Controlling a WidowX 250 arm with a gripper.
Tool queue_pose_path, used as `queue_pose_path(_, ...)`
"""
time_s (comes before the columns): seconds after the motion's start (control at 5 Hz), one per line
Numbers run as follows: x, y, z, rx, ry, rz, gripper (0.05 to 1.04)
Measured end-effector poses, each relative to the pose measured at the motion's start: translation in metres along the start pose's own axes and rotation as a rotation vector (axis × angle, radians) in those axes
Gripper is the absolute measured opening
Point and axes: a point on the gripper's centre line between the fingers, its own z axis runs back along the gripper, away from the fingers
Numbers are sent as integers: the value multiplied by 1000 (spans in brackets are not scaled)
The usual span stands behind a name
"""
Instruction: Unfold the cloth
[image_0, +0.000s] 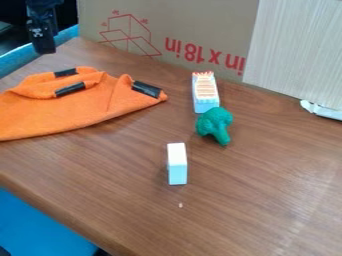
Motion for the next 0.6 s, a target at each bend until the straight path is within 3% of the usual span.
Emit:
queue_pose_path(0.4,0,-8,-26,-56,9,7,1000)
queue_pose_path(0.6,1,-8,-31,-40,4,1,1000)
